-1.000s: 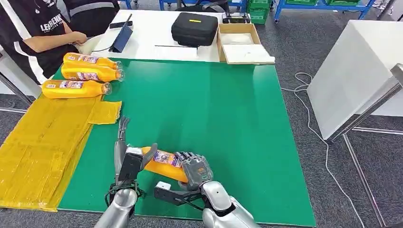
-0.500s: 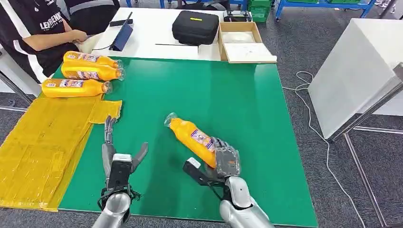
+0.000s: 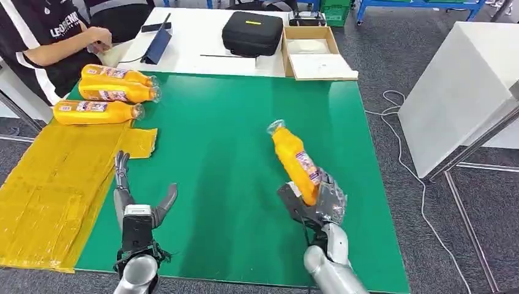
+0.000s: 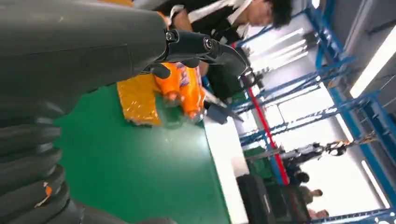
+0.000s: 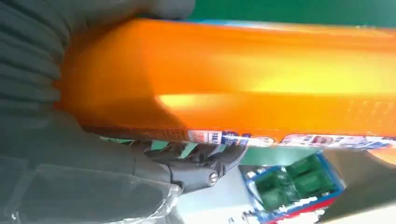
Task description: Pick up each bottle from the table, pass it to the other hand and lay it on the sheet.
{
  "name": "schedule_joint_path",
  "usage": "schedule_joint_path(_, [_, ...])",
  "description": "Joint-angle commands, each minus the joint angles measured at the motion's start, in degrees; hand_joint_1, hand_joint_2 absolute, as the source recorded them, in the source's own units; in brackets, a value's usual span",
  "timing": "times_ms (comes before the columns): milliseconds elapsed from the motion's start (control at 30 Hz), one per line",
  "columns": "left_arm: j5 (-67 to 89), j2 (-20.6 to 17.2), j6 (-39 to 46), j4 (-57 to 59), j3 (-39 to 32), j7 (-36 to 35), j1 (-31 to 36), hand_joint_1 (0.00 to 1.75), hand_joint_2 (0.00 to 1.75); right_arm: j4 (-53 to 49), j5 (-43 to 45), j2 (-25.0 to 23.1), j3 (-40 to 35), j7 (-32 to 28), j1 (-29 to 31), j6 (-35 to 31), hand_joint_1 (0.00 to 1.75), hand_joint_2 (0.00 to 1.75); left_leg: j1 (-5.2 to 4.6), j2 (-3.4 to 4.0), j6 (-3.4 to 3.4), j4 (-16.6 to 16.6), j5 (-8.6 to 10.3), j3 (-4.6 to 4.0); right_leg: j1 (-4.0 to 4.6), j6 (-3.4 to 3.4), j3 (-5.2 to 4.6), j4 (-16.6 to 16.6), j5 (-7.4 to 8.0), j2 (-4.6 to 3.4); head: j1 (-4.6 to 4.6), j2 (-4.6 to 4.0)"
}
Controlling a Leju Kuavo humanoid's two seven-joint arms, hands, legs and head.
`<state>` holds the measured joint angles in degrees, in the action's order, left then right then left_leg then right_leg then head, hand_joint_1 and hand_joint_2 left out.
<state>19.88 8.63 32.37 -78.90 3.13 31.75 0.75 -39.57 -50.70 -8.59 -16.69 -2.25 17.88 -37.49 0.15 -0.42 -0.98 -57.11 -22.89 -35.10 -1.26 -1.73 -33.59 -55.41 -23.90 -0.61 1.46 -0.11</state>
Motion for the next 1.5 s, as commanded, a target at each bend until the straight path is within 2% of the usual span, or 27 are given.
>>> schedule_joint_path(33, [-10.98,-2.73,-24.99,-0.78,3.55,-12.07,2.66,0.0,1.75,-9.45,24.11,-2.67,8.02,-27.82,-1.68,-2.16,1.75,1.75,0.0,0.04,0.06,-0.04,-0.02,-0.17,0.02,0.08,-0.18,-0.06,0.0,0.02,0.0,0.0])
schedule_joint_path(167, [-13.46,-2.54,-28.57,3.77,6.82,-13.37,6.95,0.0,1.75,-8.58,34.23,-3.26,1.94,-36.53,0.12,-1.21,1.75,1.75,0.02,-0.06,0.09,-0.06,-0.02,-0.19,0.04,0.11,-0.19,-0.06,-0.03,0.14,0.0,0.0])
schedule_joint_path(333, [-13.6,-2.5,-28.85,4.24,7.1,-13.56,7.32,0.0,1.75,-8.4,34.78,-3.28,1.49,-36.84,0.29,-0.96,1.75,1.75,0.02,-0.06,0.1,-0.07,-0.03,-0.18,0.04,0.13,-0.17,-0.06,-0.04,0.16,0.0,0.0])
schedule_joint_path(367, [-13.78,-2.4,-29.15,5.26,7.69,-13.7,8.12,0.0,1.75,-8.04,36.02,-3.25,0.53,-37.51,0.67,-0.24,1.75,1.75,0.03,-0.01,0.06,-0.05,0.0,-0.23,0.04,0.08,-0.24,-0.03,0.01,0.07,0.0,0.0])
schedule_joint_path(400, [-14.43,-1.92,-30.67,12.25,11.36,-14.19,12.8,0.0,1.75,-11.69,40.56,-2.03,-5.86,-37.75,0.45,0.47,1.75,1.75,0.01,-0.04,0.09,-0.08,-0.02,-0.2,0.03,0.13,-0.22,-0.08,-0.04,0.13,0.02,0.0])
schedule_joint_path(533, [-14.91,-1.73,-32.09,13.74,12.8,-13.89,13.92,0.0,1.75,-12.49,41.72,-1.55,-7.88,-37.75,0.49,2.28,1.75,1.75,-0.01,0.0,0.06,-0.02,-0.02,-0.16,0.01,0.08,-0.16,-0.02,-0.02,0.08,0.0,0.0])
schedule_joint_path(767, [-15.77,0.02,-31.75,16.75,17.12,-13.33,20.15,0.0,1.75,-5.64,40.0,-3.92,-13.95,-37.75,3.8,5.29,1.75,1.75,0.02,-0.05,0.08,-0.11,0.01,-0.29,0.04,0.1,-0.28,-0.08,-0.01,0.13,0.02,0.0])
schedule_joint_path(1000, [-17.97,0.69,-31.18,16.74,17.71,-14.11,22.89,0.0,1.75,4.52,36.24,-6.92,-21.47,-37.75,7.82,2.92,1.75,1.75,0.04,0.04,0.07,-0.04,0.02,-0.27,0.05,0.07,-0.27,-0.02,0.02,0.04,0.02,0.0])
schedule_joint_path(1500, [-21.23,0.78,-31.95,17.36,14.74,-14.26,25.2,0.0,1.75,11.11,35.11,-7.86,-23.73,-37.75,8.83,1.96,1.75,1.75,0.03,0.0,0.06,-0.04,0.03,-0.29,0.04,0.07,-0.28,-0.02,0.01,0.07,0.0,0.0])
